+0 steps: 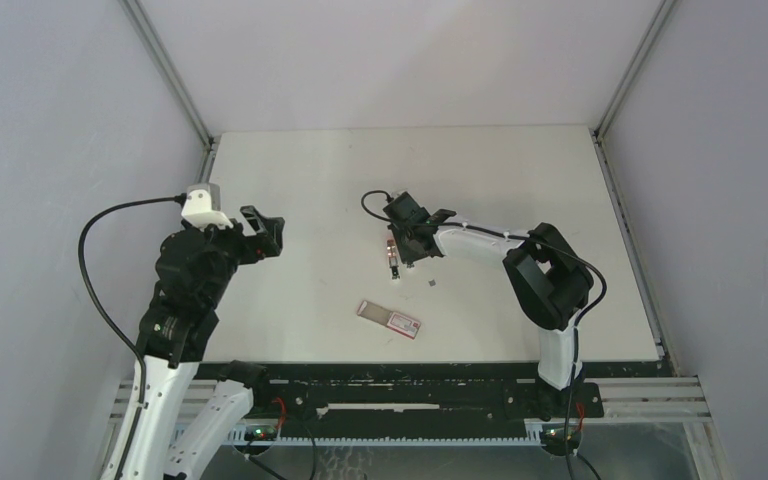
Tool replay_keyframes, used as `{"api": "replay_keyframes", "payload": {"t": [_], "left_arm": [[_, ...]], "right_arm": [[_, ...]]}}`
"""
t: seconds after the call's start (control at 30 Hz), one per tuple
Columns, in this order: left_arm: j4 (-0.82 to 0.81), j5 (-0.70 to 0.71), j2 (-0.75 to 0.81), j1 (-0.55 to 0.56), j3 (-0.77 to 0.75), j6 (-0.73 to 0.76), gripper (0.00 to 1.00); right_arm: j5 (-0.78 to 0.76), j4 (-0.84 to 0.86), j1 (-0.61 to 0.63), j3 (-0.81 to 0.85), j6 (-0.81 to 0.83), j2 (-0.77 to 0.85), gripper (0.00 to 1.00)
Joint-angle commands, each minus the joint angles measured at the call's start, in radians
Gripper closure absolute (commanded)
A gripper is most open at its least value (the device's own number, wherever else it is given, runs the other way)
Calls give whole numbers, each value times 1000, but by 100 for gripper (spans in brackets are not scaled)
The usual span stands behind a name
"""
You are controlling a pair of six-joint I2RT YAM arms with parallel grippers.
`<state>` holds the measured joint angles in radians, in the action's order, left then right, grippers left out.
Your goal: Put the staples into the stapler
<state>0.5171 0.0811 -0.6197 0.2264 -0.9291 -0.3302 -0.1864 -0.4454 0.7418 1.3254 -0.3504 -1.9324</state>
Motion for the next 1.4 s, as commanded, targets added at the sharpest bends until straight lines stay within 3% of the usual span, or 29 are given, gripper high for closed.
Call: {"api": "replay_keyframes", "payload": {"t": [0.0, 0.33, 0.73, 1.1, 1.37], "left_arm": [[-45, -18, 12, -12, 24, -9, 9], [-46, -23, 11, -20, 27, -9, 9], [-50, -33, 10, -28, 32, -11, 9], [-53, -37, 8, -42, 42, -13, 9], [-57, -48, 6, -57, 50, -21, 9]], "right_arm": [[-15, 25, -4, 39, 10, -14, 86], [0, 24, -5, 39, 6, -22, 81], [-1, 24, -5, 38, 10, 0, 68], [2, -25, -7, 32, 15, 132, 65], [14, -117, -7, -120, -29, 276, 62]]}}
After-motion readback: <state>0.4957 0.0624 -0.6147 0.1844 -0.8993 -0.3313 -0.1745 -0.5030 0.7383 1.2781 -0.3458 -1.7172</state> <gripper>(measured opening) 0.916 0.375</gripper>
